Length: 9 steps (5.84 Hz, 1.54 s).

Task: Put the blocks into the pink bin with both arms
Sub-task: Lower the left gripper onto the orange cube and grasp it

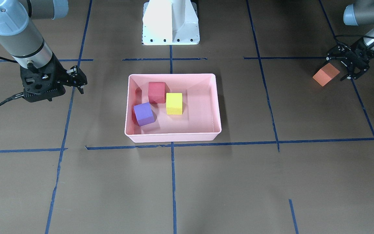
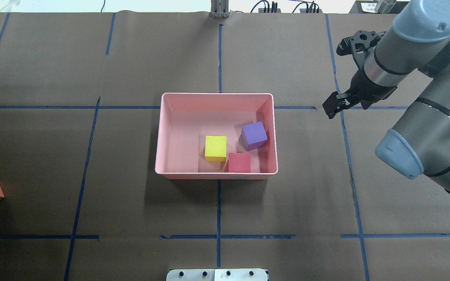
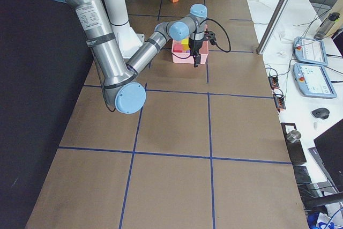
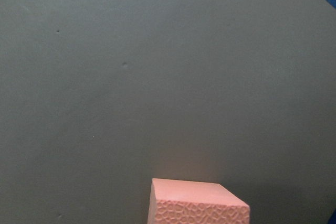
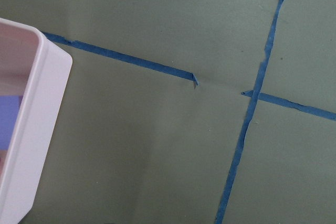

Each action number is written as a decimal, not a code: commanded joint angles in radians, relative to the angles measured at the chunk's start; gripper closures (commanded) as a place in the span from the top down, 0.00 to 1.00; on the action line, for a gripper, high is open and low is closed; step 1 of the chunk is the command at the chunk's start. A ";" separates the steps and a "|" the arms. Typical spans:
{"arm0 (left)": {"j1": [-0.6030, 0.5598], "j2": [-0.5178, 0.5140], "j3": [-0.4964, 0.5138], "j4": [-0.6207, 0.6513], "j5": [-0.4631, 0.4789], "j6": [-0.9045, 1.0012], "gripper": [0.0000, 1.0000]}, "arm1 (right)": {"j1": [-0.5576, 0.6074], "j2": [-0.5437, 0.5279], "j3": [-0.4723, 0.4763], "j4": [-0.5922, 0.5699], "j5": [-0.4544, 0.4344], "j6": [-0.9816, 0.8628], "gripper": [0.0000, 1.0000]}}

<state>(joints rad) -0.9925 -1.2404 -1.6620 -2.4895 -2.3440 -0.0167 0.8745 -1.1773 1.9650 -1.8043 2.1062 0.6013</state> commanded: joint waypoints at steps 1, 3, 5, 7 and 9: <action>0.008 -0.004 0.028 0.000 -0.003 -0.003 1.00 | 0.000 -0.008 0.000 0.003 -0.002 0.000 1.00; 0.050 -0.008 0.028 -0.002 0.000 -0.063 1.00 | 0.000 -0.008 -0.002 0.003 -0.002 0.000 1.00; 0.096 -0.013 0.034 -0.002 0.005 -0.103 1.00 | 0.000 -0.011 -0.003 0.005 -0.002 0.000 1.00; 0.098 -0.043 0.054 0.001 0.009 -0.101 0.83 | 0.000 -0.012 -0.003 0.005 -0.002 0.002 1.00; 0.100 -0.085 0.053 0.007 0.000 -0.104 0.47 | -0.002 -0.012 0.000 0.005 -0.002 0.000 1.00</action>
<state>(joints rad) -0.8936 -1.3022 -1.6085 -2.4863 -2.3383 -0.1197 0.8737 -1.1888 1.9636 -1.7994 2.1046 0.6024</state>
